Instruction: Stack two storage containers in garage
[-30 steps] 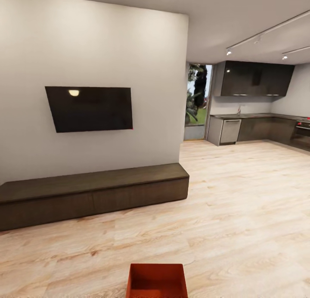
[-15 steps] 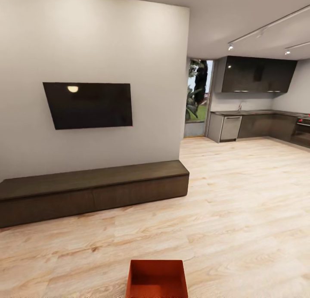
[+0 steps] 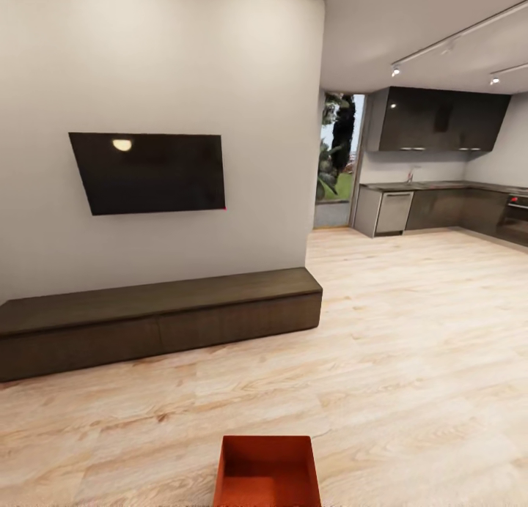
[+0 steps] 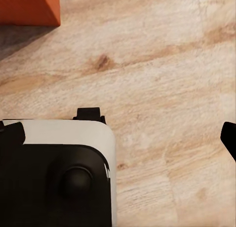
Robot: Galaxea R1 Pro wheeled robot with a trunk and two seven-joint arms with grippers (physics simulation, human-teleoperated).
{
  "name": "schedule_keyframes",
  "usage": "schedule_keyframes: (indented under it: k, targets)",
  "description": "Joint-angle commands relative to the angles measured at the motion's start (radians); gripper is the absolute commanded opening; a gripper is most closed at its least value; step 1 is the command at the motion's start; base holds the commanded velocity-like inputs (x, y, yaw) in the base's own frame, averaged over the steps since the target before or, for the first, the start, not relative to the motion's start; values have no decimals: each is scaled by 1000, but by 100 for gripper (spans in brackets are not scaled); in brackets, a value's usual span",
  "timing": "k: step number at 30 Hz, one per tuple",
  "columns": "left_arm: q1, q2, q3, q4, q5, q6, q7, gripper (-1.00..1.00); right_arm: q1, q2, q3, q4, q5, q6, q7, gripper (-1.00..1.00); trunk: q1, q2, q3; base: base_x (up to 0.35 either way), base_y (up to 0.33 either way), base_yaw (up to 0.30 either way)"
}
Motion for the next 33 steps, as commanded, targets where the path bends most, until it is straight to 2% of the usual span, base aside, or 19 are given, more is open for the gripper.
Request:
schedule_keyframes:
  k: [1, 33]
  targets:
    - [-1, 0, -9, 1, 8, -3, 2, 100, -1, 0, 8, 3, -8, -5, 0, 100, 0, -1, -3, 0, 0, 0]
    - [-1, 0, -10, 1, 9, -3, 2, 100, -1, 1, 8, 3, -9, -5, 0, 100, 0, -1, -54, 0, 0, 0]
